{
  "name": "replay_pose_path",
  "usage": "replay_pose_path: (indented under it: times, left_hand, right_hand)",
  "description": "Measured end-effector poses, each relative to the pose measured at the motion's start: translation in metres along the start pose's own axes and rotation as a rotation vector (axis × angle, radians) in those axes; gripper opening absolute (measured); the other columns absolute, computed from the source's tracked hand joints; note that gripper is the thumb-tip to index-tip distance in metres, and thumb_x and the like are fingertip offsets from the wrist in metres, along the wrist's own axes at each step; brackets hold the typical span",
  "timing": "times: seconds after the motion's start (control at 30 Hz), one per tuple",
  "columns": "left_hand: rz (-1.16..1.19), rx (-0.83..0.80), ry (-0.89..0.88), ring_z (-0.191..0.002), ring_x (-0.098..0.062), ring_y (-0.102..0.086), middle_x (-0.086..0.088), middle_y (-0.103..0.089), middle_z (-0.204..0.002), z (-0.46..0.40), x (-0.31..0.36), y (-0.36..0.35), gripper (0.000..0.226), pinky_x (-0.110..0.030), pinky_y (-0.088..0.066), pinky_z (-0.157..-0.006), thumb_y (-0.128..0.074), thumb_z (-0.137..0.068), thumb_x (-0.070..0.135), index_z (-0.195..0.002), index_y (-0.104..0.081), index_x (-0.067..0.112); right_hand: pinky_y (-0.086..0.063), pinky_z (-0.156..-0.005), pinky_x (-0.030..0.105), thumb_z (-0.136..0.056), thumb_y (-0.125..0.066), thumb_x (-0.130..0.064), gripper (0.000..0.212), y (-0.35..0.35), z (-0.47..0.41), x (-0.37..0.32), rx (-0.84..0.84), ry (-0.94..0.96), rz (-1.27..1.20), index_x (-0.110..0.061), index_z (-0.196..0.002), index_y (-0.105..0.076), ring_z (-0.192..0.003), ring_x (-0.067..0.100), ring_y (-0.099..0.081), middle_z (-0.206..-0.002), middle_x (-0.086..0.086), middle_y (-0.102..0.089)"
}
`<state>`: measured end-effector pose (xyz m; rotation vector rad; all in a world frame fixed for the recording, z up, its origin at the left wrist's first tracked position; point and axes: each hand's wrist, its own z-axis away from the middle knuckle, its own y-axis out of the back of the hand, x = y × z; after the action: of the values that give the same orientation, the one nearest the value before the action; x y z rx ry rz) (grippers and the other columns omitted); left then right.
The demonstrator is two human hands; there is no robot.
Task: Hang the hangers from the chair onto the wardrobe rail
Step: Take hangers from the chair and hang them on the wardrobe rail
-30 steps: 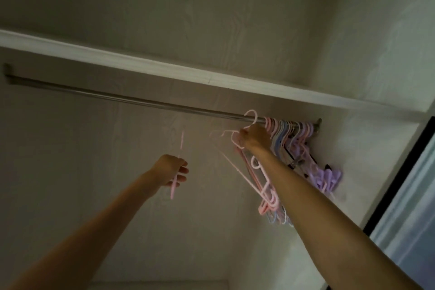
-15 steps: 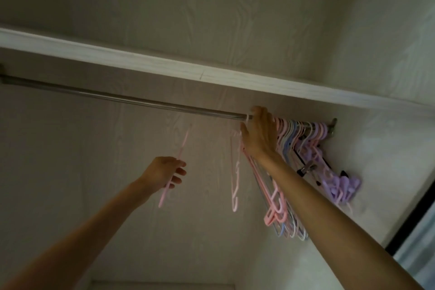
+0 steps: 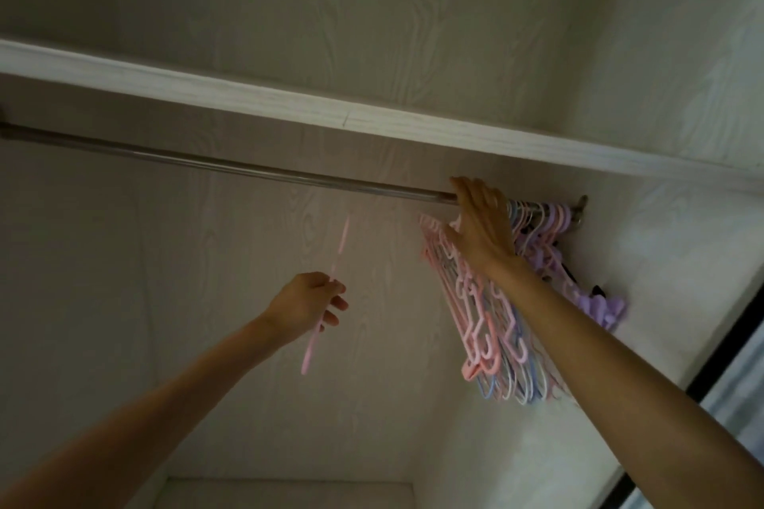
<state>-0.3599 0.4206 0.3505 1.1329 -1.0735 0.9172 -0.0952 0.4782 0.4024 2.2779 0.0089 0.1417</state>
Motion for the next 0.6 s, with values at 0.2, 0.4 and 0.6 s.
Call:
replay_pose_path:
  times: [0.2,0.4,0.6]
  left_hand:
    - [-0.202,-0.023,-0.122,-0.062,-0.018,-0.060,0.002,-0.064,-0.081,0.027,0.008,-0.021,0.020,-0.032,-0.049,-0.071,-0.038,-0.099,0.019,-0.103,-0.054,0.007]
    - [-0.579,0.001,-0.311,-0.087,-0.026,-0.068,-0.003,-0.068,-0.103,0.041,0.016,-0.040,0.032,-0.039,-0.055,-0.084,-0.032,-0.099,0.030,-0.121,-0.048,0.015]
    - [-0.705,0.142,-0.456,-0.079,-0.019,-0.064,0.001,-0.071,-0.097,0.050,0.034,-0.041,0.047,-0.026,-0.051,-0.072,-0.026,-0.097,0.050,-0.109,-0.066,0.028]
  right_hand:
    - [-0.047,-0.074,0.031,-0.094,-0.042,-0.049,0.044,0.043,0.043,-0.089,-0.373,-0.320,-0.623,-0.013,-0.116,-0.054,-0.095,0.022,-0.062,-0.103,0.004,-0.060]
    - [-0.053,-0.082,0.034,-0.090,-0.055,-0.035,0.028,0.036,0.051,-0.123,-0.596,-0.573,-0.960,-0.013,-0.106,-0.056,-0.093,0.022,-0.063,-0.089,0.005,-0.062]
    - [-0.052,-0.053,0.024,-0.093,-0.043,-0.017,0.023,0.039,0.035,-0.108,-0.489,-0.660,-0.862,-0.003,-0.106,-0.058,-0.064,0.019,-0.062,-0.080,0.011,-0.063]
